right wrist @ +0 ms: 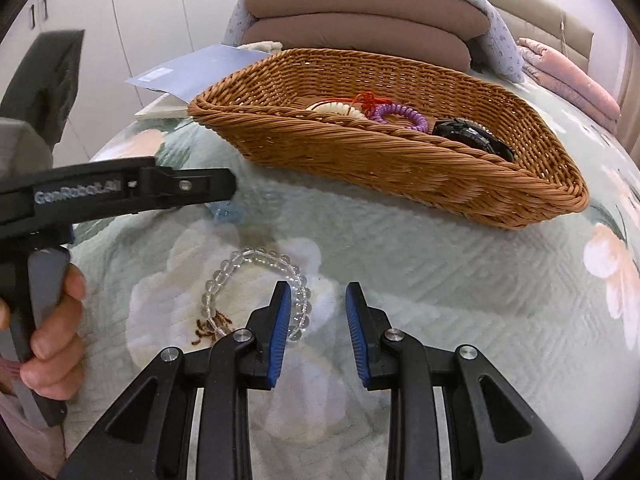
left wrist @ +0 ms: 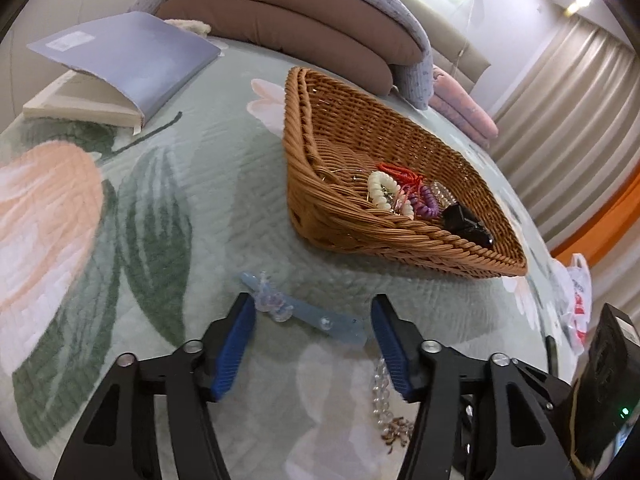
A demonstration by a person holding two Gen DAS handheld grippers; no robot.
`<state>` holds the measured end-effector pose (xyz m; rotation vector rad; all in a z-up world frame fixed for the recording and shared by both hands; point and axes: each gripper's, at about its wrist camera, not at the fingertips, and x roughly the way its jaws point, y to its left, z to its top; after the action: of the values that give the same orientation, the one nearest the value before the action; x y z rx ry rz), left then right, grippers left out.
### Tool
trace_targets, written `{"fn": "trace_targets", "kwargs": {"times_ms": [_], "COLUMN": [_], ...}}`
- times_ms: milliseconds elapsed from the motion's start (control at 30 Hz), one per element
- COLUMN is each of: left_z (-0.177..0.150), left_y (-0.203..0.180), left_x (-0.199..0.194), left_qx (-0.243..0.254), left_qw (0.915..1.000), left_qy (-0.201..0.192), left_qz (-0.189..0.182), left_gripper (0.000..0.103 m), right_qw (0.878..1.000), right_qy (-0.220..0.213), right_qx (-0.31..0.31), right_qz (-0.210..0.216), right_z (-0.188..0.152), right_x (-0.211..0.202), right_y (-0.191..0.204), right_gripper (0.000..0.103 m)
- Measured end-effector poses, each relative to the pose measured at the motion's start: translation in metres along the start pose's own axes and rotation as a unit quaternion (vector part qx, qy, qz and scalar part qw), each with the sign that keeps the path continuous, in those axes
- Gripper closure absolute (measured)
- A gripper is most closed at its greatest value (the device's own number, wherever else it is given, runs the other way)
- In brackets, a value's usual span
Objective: Organize jewelry
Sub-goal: 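Move both open grippers back toward the blue hair clip and bead bracelet, then grasp the blue hair clip with the left gripper while the right gripper grasps the clear bead bracelet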
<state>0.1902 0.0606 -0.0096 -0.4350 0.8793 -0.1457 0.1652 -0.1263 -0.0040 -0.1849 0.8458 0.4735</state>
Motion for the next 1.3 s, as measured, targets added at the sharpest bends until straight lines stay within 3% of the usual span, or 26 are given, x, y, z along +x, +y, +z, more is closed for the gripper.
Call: {"fn": "trace_targets", "kwargs": {"times_ms": [133, 267, 367, 433, 533, 767, 967, 1100, 1300], "left_z": [-0.002, -0.006, -0.008, -0.012, -0.019, -0.036, -0.034, -0.029, -0.012], "left_y": [-0.019, -0.04, -0.042, -0.04, -0.03, -0.007, -0.001, -0.01, -0.013], "left_x": [0.008, 0.02, 0.02, 0.014, -0.003, -0.03, -0.034, -0.031, -0.008], "left_qx": [0.018, 0.067, 0.092, 0.116, 0.145, 0.17, 0.146, 0.126, 0.088], "left_qw": [0.9981, 0.9892, 0.9854, 0.9829, 0.982, 0.9816, 0.9864, 0.9918, 0.9941], "left_qy": [-0.01, -0.009, -0.003, 0.001, 0.009, 0.017, 0.01, 0.016, 0.007], "left_qz": [0.058, 0.13, 0.143, 0.143, 0.121, 0.086, 0.075, 0.013, 0.063], "left_gripper": [0.035, 0.036, 0.039, 0.053, 0.058, 0.058, 0.058, 0.058, 0.058], "right_qw": [1.0, 0.999, 0.999, 0.999, 0.999, 1.0, 1.0, 1.0, 1.0], "right_qy": [0.0, 0.0, 0.0, 0.0, 0.001, -0.001, -0.002, -0.002, -0.002], "right_qx": [0.015, 0.02, 0.019, 0.019, 0.02, 0.015, 0.013, 0.013, 0.013], "right_qz": [0.019, 0.025, 0.026, 0.028, 0.03, 0.024, 0.024, 0.025, 0.024], "right_z": [-0.004, -0.006, -0.006, -0.006, -0.006, -0.007, -0.007, -0.007, -0.007], "right_x": [-0.003, -0.004, -0.005, -0.005, -0.004, -0.004, -0.003, -0.003, -0.003], "right_y": [-0.005, -0.006, -0.006, -0.006, -0.009, -0.006, -0.005, -0.004, -0.004], "right_gripper": [0.073, 0.072, 0.072, 0.072, 0.072, 0.072, 0.072, 0.072, 0.071]}}
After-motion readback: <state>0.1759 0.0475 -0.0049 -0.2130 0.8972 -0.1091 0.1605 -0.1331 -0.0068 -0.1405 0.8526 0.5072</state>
